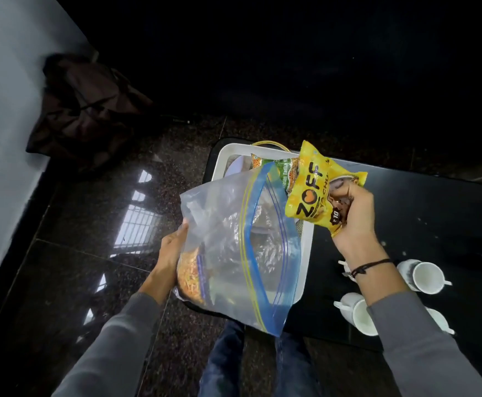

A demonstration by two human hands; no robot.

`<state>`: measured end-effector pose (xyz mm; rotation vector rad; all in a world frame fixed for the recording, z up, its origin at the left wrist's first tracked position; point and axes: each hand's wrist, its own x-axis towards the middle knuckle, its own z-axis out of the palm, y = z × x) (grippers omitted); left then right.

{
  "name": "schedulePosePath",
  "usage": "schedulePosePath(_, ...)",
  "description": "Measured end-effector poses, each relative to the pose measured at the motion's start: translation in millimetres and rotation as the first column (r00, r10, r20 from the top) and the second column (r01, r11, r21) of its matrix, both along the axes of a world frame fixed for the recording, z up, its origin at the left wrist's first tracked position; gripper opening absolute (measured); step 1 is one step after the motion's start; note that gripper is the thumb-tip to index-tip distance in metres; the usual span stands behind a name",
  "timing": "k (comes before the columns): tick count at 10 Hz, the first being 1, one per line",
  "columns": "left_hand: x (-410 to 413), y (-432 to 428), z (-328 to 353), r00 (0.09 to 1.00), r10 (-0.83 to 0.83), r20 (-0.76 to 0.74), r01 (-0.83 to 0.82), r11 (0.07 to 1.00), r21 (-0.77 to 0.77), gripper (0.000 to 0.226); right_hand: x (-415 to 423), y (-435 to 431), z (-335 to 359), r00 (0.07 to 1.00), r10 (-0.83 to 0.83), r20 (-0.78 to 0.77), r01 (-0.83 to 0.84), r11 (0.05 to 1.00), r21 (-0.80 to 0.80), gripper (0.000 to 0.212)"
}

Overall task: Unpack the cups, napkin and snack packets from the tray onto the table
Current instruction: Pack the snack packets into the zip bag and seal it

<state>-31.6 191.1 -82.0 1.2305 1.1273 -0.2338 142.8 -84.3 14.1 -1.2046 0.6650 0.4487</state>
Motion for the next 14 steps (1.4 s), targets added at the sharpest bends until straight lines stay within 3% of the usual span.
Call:
schedulePosePath(1,-7.3,2.2,-0.7,1.000,-0.014,-0.012,0.013,1.000,-0.013,0.038,-1.5,2.2,-15.2,0.995,-0.080,-0.056,0.079,0.997,-0.020,0.028)
schedulePosePath(2,-13.3,-0.1,4.7,1.000,0.009,0.003,-0.009,0.999,-0.047,0.017,-5.9,7.9,-32.5,0.991,-0.118,-0.059,0.103,0.971,-0.217,0.013)
schedulePosePath(3,-11.1,0.2,5.8,1.000,0.018,0.021,-0.017,0.998,-0.054,0.020,-14.2,11.6,-53.9,0.999,0.023,-0.029,-0.030,0.957,-0.287,0.012)
schedulePosePath(5,-1.3,-3.1,6.5,1.000,0.011,0.012,-0.011,0.999,0.045,0.025,-22.0,28.3,-67.7,0.913,0.396,-0.096,-0.405,0.857,-0.320,0.008)
schedulePosePath(6,0.1,-2.0,6.9,0.998,0.053,-0.029,-0.052,0.998,0.027,0.033,-24.7,25.4,-72.8,0.891,0.435,-0.128,-0.446,0.790,-0.421,0.013)
schedulePosePath(7,1.8,-1.7,7.6,0.993,0.104,-0.052,-0.104,0.995,0.005,0.037,-28.6,19.2,-63.7,0.910,0.393,-0.131,-0.402,0.762,-0.507,0.031)
schedulePosePath(8,2.5,-3.2,7.8,0.991,0.128,-0.043,-0.128,0.992,0.006,0.037,-33.5,13.5,-49.6,0.929,0.366,-0.052,-0.333,0.769,-0.546,0.022)
schedulePosePath(10,4.1,-7.9,10.8,0.986,0.166,0.028,-0.166,0.986,0.013,0.039,-44.9,18.6,-4.5,0.904,0.349,0.246,-0.240,0.892,-0.382,0.017)
schedulePosePath(11,5.7,-9.4,13.0,0.982,0.180,0.058,-0.181,0.983,0.018,0.038,-53.5,28.1,15.3,0.852,0.435,0.290,-0.342,0.884,-0.320,0.013)
schedulePosePath(13,10.6,-7.7,9.5,0.968,0.248,0.029,-0.248,0.968,0.023,0.039,-58.5,37.1,32.2,0.582,0.653,0.484,-0.290,0.723,-0.627,0.012)
schedulePosePath(14,11.8,-5.4,8.3,0.964,0.264,0.020,-0.265,0.963,0.039,0.040,-55.4,37.0,38.0,0.508,0.684,0.524,-0.243,0.697,-0.674,0.013)
